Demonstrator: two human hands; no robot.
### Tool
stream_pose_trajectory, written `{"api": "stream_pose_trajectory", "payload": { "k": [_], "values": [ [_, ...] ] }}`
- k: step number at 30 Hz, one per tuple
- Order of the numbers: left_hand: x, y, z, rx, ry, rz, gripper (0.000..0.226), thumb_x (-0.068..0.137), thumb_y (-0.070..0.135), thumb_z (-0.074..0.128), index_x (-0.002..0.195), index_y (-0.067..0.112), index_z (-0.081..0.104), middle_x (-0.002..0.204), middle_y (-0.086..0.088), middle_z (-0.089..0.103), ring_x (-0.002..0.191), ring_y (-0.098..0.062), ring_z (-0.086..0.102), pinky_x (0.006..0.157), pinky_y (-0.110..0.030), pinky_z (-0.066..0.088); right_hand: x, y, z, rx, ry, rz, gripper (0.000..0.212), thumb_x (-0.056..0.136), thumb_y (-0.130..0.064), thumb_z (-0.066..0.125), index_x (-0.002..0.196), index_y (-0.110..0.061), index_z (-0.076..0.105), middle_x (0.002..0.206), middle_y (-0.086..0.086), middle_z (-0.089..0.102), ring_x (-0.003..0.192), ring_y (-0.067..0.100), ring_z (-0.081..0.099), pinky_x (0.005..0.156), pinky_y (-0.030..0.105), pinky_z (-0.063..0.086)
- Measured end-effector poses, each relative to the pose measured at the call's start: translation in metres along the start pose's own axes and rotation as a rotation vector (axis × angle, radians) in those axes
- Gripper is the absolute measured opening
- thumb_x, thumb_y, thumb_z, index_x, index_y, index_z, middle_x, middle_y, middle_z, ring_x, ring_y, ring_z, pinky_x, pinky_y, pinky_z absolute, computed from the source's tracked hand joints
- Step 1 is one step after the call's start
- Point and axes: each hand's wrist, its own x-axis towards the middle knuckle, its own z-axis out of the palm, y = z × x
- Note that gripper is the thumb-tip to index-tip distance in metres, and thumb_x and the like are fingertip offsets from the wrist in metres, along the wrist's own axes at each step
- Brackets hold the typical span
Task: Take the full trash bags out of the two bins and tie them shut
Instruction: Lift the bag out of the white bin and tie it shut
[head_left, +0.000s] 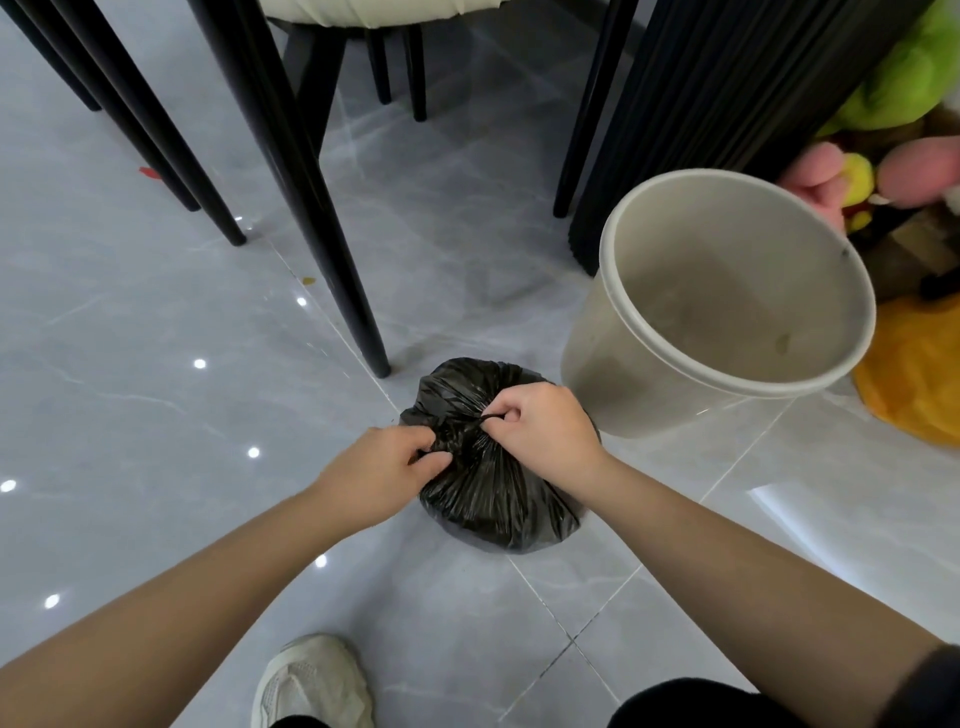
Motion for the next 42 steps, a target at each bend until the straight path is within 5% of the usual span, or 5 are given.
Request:
{"api": "stream_pose_trajectory", "payload": {
  "k": [5, 18, 30, 34, 42],
  "values": [
    [-0.007, 0.000, 0.011, -0.556, -0.188, -0.206, 0.034, 0.091, 0.030, 0.059, 0.064, 0.014, 0.045, 0.046, 0.009, 0.037, 0.040, -0.008, 0.030, 0.042, -0.020, 0.028, -0.002, -0.004, -0.008, 0.219, -0.035, 0.134, 0.012, 0.082, -0.019, 0.062, 0.076, -0.025, 0.071, 0.052, -0.006, 0.067, 0.048, 0.001, 0.057, 0.056, 0.012, 0.044],
    [-0.014, 0.014, 0.033, 0.359, -0.008, 0.238, 0.031, 0.099, 0.041, 0.031, 0.084, 0.020, 0.047, 0.081, -0.003, 0.062, 0.076, -0.028, 0.058, 0.061, -0.032, 0.038, 0.000, -0.019, -0.016, 1.201, -0.254, 0.789, 0.012, 0.096, -0.002, 0.047, 0.085, -0.006, 0.051, 0.070, 0.013, 0.074, 0.044, 0.006, 0.064, 0.042, 0.017, 0.053],
    [-0.004, 0.011, 0.005, 0.273, -0.220, 0.145, 0.037, 0.088, 0.058, 0.046, 0.074, 0.025, 0.056, 0.059, 0.011, 0.057, 0.057, -0.002, 0.055, 0.067, -0.031, 0.050, -0.008, -0.007, -0.027, 0.145, -0.245, 0.256, 0.017, 0.082, -0.010, 0.051, 0.070, -0.020, 0.058, 0.055, -0.004, 0.063, 0.038, 0.008, 0.050, 0.047, 0.020, 0.044],
    [0.011, 0.012, -0.011, -0.060, -0.016, 0.035, 0.025, 0.091, 0.036, 0.052, 0.076, 0.019, 0.062, 0.064, 0.001, 0.068, 0.052, -0.004, 0.058, 0.066, -0.030, 0.052, -0.013, -0.008, -0.027, -0.293, -0.262, 0.005, 0.012, 0.085, -0.012, 0.059, 0.085, -0.018, 0.069, 0.081, 0.001, 0.066, 0.080, 0.021, 0.062, 0.077, 0.031, 0.051],
    [0.048, 0.032, -0.003, -0.434, -0.054, -0.083, 0.011, 0.092, 0.016, 0.055, 0.098, 0.011, 0.063, 0.077, -0.001, 0.065, 0.063, -0.012, 0.061, 0.056, -0.019, 0.047, -0.029, -0.001, -0.019, -0.665, -0.125, -0.511, 0.020, 0.069, 0.004, 0.068, 0.081, -0.011, 0.063, 0.080, 0.006, 0.053, 0.080, 0.029, 0.058, 0.055, 0.033, 0.041]
  ]
}}
